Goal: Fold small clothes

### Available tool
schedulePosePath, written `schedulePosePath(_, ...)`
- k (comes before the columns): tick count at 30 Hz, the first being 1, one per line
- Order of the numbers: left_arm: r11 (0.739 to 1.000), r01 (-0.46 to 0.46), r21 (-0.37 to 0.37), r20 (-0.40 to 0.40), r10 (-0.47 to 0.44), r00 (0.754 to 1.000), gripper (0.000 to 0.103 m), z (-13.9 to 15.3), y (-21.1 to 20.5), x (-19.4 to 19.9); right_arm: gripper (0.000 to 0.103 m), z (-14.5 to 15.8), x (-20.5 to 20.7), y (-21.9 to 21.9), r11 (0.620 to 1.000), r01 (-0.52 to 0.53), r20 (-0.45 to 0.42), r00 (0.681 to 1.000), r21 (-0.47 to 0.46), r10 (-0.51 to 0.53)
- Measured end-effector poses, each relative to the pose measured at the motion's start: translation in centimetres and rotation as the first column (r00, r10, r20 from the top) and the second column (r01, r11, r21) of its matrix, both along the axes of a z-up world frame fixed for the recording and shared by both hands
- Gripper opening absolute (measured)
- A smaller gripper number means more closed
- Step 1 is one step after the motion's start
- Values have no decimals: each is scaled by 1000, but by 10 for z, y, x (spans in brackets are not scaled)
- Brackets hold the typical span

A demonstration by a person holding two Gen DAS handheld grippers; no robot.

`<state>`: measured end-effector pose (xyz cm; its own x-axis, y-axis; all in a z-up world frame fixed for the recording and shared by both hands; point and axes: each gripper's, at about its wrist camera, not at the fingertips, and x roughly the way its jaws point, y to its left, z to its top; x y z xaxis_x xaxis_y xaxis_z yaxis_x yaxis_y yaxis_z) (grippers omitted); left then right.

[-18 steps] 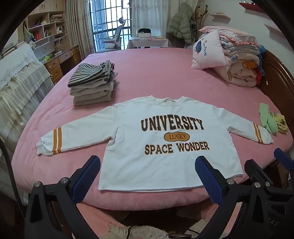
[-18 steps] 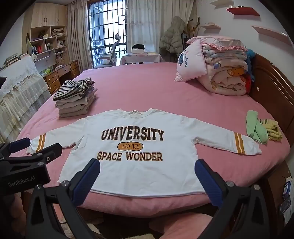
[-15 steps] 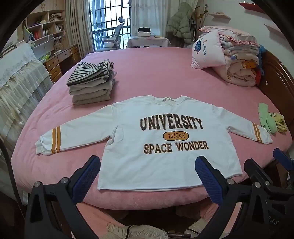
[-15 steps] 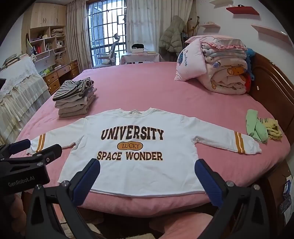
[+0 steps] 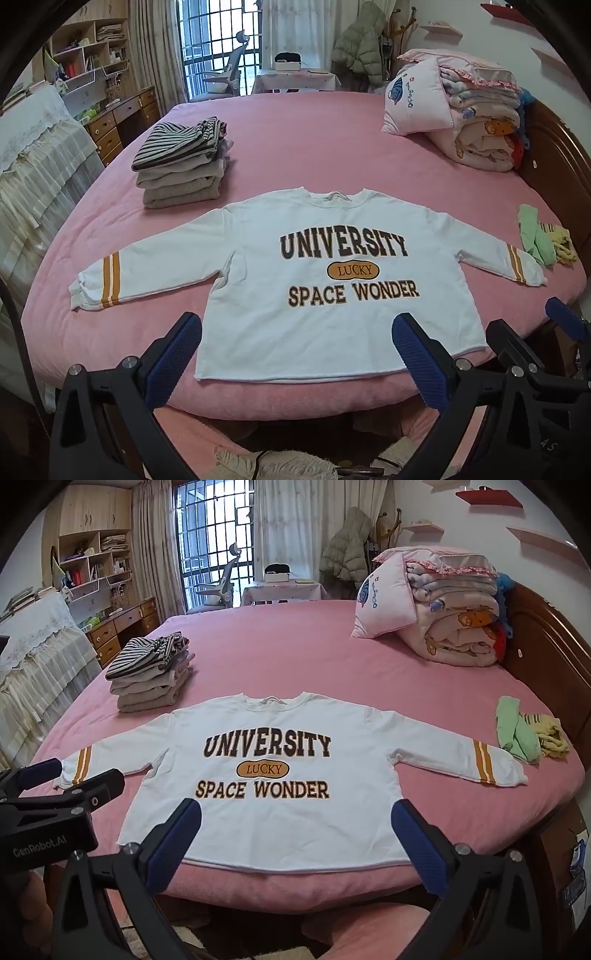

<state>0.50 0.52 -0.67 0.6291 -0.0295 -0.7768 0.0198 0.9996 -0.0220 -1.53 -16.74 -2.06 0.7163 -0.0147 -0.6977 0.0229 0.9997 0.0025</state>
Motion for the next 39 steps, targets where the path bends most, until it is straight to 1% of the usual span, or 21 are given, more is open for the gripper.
schedulePosePath(3,1000,-3,0,-7,3,1000,102,-1,0,2,103,-4,-2,1,1000,0,-1,1000,1,0)
schedulePosePath(6,1000,-5,-2,-8,5,1000,102,-1,0,1,103,1,0,0,1000,1,-5,1000,0,-1)
schedulePosePath(17,1000,-5,0,-10,5,1000,102,-2,-1,1,103,-14,2,10,1000,4,-20,1000,8,-4)
schedulePosePath(29,1000,-8,-3,-22,7,1000,102,-5,2,1,103,-12,5,6,1000,-4,-43,999,27,5)
schedulePosePath(39,1000,-8,-3,-21,8,1000,102,-5,3,1,103,-12,6,7,1000,-4,-44,999,24,6)
